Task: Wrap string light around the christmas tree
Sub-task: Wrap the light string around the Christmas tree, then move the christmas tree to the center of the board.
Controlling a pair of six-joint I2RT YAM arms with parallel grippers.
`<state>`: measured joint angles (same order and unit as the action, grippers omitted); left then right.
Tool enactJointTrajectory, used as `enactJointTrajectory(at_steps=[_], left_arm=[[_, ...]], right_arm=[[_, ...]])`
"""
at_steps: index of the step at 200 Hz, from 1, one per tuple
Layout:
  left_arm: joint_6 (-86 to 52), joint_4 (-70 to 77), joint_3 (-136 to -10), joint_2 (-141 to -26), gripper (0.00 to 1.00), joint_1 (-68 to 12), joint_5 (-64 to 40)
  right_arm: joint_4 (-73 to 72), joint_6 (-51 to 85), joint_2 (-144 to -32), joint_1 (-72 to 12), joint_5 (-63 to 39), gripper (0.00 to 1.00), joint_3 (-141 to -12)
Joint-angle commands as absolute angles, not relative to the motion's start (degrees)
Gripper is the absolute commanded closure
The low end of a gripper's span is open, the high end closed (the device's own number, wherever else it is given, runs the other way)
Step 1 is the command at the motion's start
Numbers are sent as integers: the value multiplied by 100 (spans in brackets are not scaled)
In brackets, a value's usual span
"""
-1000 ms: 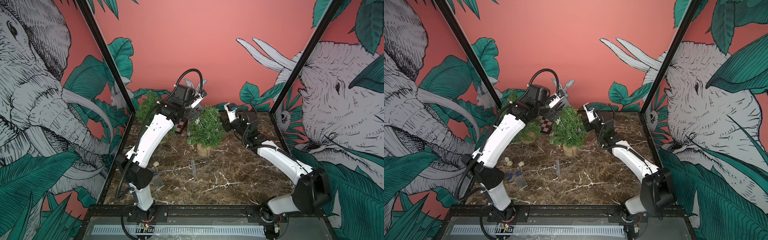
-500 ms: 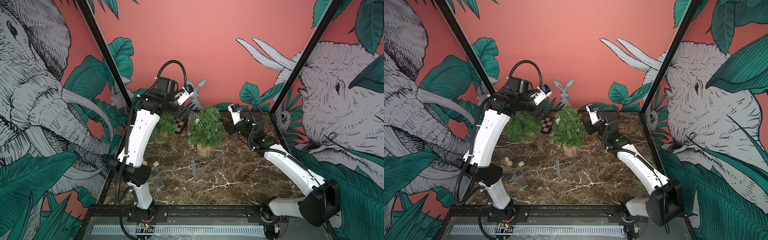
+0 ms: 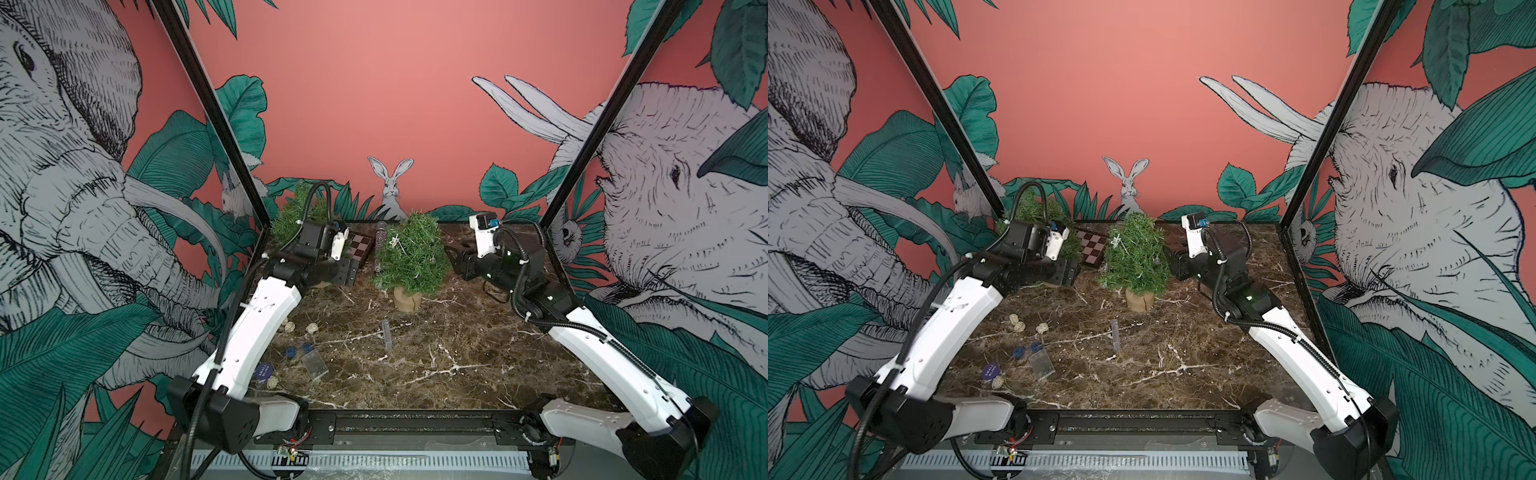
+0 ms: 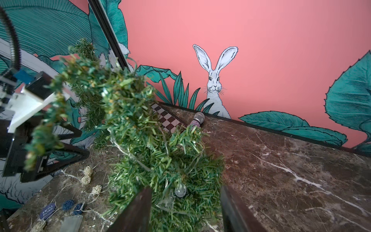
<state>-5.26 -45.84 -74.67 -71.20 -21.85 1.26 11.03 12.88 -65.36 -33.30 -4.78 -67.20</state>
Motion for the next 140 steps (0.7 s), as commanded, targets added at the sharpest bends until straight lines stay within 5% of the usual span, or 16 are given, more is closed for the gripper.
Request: enactJointTrajectory(at_steps=[1,22,57,140], left_arm=[[-1426,-3561,-6514,-6578,10,-2309,126],[-1588,-2574,-5530,-6342,6,-2985,354],[-2092,-1028,-4447,-6682,6,-3458,552],[-2135,195,-4148,-7900,6,-3558,267]], right_arm=[[1422,1322,-6511,-3578,-151,36,-7140],[1549,1220,-6601,-3929,-56,1,-7468],[1853,1001,-6747,-4485,674,1,-8107],[1934,978,-8276,-4689,1866,13,-9581]])
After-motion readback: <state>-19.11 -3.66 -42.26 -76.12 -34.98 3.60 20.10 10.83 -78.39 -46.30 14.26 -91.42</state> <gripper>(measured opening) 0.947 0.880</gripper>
